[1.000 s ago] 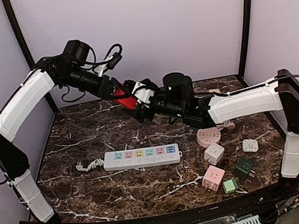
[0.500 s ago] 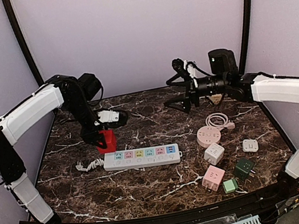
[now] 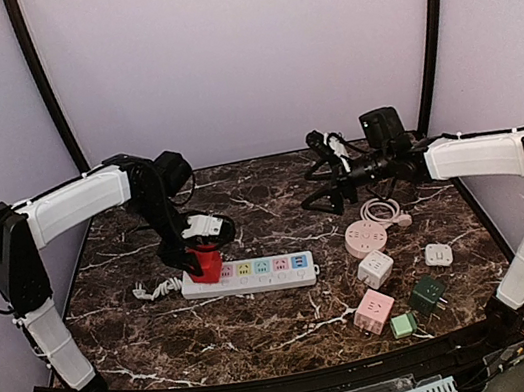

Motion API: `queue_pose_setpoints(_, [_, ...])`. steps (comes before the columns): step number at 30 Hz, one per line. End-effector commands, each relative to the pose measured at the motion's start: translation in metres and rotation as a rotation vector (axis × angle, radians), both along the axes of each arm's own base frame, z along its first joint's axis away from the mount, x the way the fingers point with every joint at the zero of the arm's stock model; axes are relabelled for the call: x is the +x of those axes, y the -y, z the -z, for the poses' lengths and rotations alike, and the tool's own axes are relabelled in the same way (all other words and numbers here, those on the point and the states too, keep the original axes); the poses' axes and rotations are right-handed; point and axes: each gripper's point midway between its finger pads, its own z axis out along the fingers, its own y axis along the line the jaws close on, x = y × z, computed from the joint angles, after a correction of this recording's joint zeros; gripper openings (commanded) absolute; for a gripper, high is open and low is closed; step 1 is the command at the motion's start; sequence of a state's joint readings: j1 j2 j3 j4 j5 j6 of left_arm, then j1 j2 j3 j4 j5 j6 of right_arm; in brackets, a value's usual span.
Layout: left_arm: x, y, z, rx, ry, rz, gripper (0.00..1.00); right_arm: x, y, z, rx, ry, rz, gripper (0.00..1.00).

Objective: Insert the plug

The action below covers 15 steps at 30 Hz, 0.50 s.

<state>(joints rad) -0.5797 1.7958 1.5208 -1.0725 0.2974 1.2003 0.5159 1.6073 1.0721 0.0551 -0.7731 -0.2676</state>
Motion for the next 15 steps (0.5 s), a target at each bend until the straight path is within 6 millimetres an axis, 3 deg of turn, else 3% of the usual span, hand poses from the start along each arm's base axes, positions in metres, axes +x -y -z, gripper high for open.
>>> queue_pose_setpoints(1, [0.021, 0.009, 0.002, -0.047, 0.016, 0.005, 0.01, -0.003, -0.001, 0.004, 0.001, -0.002, -0.021, 0.99])
queue_pose_setpoints(7, [0.021, -0.006, 0.014, 0.000, -0.026, 0.012, 0.00, -0.001, -0.001, 0.010, -0.007, -0.013, -0.018, 0.99])
queue_pose_setpoints(15, [0.021, -0.020, 0.014, 0.038, -0.046, -0.002, 0.01, 0.001, 0.000, 0.010, -0.015, -0.007, -0.009, 0.99])
